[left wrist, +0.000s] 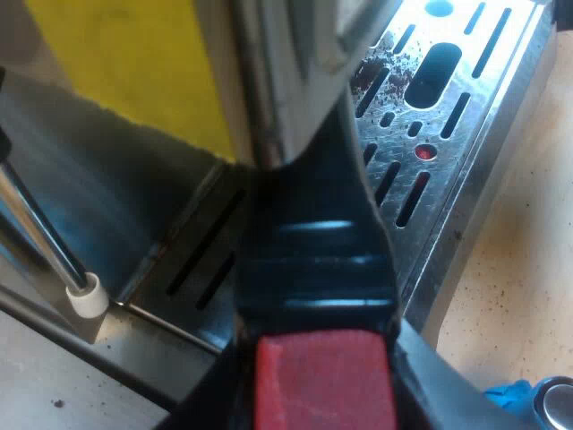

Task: Put the handle in the coffee machine

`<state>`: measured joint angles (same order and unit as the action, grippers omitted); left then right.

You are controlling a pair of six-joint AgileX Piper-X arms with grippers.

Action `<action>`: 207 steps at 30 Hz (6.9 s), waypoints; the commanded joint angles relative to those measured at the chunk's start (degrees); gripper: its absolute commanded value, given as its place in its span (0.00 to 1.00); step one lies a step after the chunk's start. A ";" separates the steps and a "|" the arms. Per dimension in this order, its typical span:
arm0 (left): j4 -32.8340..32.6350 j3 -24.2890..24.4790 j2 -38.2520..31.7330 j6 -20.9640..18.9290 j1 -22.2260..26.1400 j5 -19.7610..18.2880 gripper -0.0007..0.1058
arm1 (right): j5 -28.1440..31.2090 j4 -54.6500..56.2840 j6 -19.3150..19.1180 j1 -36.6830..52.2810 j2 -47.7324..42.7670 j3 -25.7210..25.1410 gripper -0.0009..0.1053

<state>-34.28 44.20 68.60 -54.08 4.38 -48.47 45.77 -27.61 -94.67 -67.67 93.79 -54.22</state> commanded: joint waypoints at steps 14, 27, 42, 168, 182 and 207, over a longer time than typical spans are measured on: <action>1.83 0.92 -1.54 0.79 -0.36 -11.45 0.01 | 0.67 -0.90 -4.61 0.16 -0.26 -0.07 0.60; 1.56 0.92 -1.68 1.61 3.62 -13.39 0.01 | 0.67 -0.90 -4.61 0.16 -0.26 -0.07 0.60; -1.82 0.92 -1.54 3.57 4.65 -15.13 0.01 | 0.67 -0.90 -4.61 0.16 -0.26 -0.07 0.60; -4.99 2.30 -6.30 3.10 17.77 -10.47 0.53 | 0.49 -43.26 -21.24 11.52 23.09 -15.15 0.19; -6.82 11.47 -3.26 -5.83 16.13 -0.06 0.02 | 0.66 -43.26 -20.91 11.52 23.09 -15.15 0.19; -31.49 20.20 8.94 7.91 3.78 14.61 0.02 | 0.73 -43.26 -20.91 11.52 23.09 -15.15 0.19</action>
<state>-64.20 64.03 77.87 -46.94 8.51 -33.93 46.66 -65.16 -115.30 -56.20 119.20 -68.04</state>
